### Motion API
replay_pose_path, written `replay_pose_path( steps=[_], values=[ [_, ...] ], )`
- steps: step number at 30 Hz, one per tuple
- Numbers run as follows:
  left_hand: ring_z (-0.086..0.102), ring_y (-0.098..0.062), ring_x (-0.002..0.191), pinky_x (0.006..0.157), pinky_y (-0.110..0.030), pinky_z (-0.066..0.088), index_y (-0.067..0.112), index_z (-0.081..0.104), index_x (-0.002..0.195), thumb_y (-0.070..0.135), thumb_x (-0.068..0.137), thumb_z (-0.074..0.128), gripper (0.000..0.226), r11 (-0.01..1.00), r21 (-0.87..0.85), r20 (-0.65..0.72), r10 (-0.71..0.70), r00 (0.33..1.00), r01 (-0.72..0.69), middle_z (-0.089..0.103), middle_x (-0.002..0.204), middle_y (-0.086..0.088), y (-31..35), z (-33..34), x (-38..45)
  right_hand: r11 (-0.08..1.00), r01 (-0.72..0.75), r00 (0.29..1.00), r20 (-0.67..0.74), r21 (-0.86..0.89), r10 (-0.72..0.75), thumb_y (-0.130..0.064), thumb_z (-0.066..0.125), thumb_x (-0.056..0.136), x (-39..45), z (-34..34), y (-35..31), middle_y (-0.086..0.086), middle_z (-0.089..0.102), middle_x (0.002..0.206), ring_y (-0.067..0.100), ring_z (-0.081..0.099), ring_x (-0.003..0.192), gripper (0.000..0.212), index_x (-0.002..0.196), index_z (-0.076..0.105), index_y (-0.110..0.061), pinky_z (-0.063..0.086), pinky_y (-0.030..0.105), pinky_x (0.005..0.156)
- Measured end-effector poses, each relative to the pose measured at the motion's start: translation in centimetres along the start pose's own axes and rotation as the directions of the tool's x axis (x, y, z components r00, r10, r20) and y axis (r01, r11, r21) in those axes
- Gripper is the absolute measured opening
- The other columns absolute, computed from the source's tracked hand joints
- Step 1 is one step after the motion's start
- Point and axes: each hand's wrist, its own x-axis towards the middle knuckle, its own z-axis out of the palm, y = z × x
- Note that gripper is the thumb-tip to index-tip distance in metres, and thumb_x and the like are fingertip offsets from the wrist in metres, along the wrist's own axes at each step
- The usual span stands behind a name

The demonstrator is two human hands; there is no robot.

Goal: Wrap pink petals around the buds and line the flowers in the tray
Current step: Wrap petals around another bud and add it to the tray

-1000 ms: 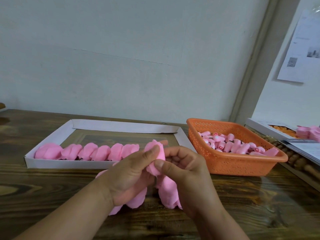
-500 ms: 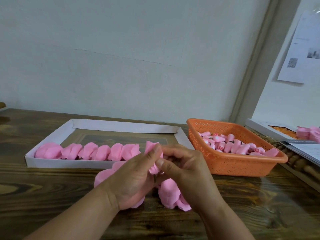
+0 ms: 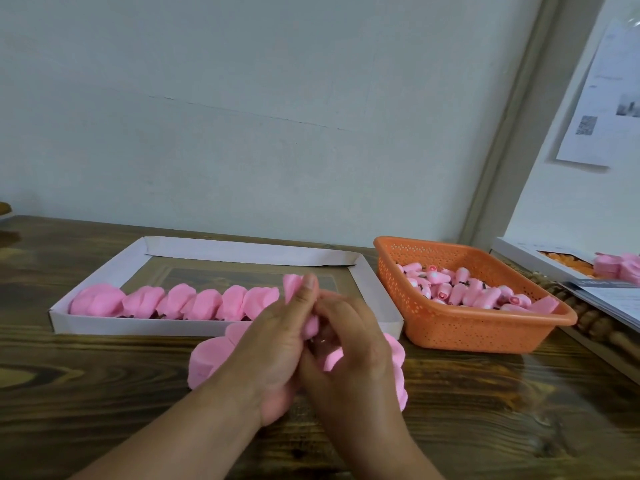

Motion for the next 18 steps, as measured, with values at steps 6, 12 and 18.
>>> replay_pose_path(
  steps=[6, 12, 18],
  values=[
    [0.060, -0.027, 0.096, 0.092, -0.041, 0.052, 0.007, 0.072, 0.089, 0.049, 0.071, 0.063, 0.046, 0.999, -0.044, 0.016, -0.011, 1.000, 0.011, 0.061, 0.101, -0.015, 0.2, 0.5, 0.0, 0.999, 0.028, 0.995, -0.090, -0.041, -0.032, 0.008, 0.071, 0.070, 0.1, 0.3, 0.1, -0.003, 0.061, 0.079, 0.014, 0.059, 0.070, 0.019, 0.081, 0.066, -0.007, 0.052, 0.035, 0.056],
    [0.064, -0.027, 0.111, 0.086, -0.035, 0.056, 0.013, 0.075, 0.095, 0.045, 0.062, 0.075, 0.046, 0.998, -0.017, 0.080, -0.053, 0.995, 0.055, 0.064, 0.122, -0.020, 0.4, -0.3, -0.2, 0.950, -0.171, 0.979, 0.152, 0.260, 0.135, 0.015, 0.064, 0.071, 0.8, -1.3, -0.5, -0.012, 0.054, 0.064, 0.001, 0.049, 0.060, 0.028, 0.082, 0.067, -0.012, 0.040, 0.010, 0.056],
    [0.069, -0.022, 0.100, 0.087, -0.035, 0.053, 0.012, 0.074, 0.098, 0.037, 0.055, 0.087, 0.051, 0.997, -0.057, 0.138, -0.040, 0.990, 0.049, 0.068, 0.118, -0.015, 0.3, -0.6, 0.0, 0.892, -0.299, 0.927, 0.326, 0.340, 0.186, 0.016, 0.063, 0.074, 1.5, -2.7, -0.6, 0.014, 0.054, 0.065, 0.006, 0.048, 0.057, 0.031, 0.077, 0.067, -0.015, 0.042, 0.016, 0.053]
  ],
)
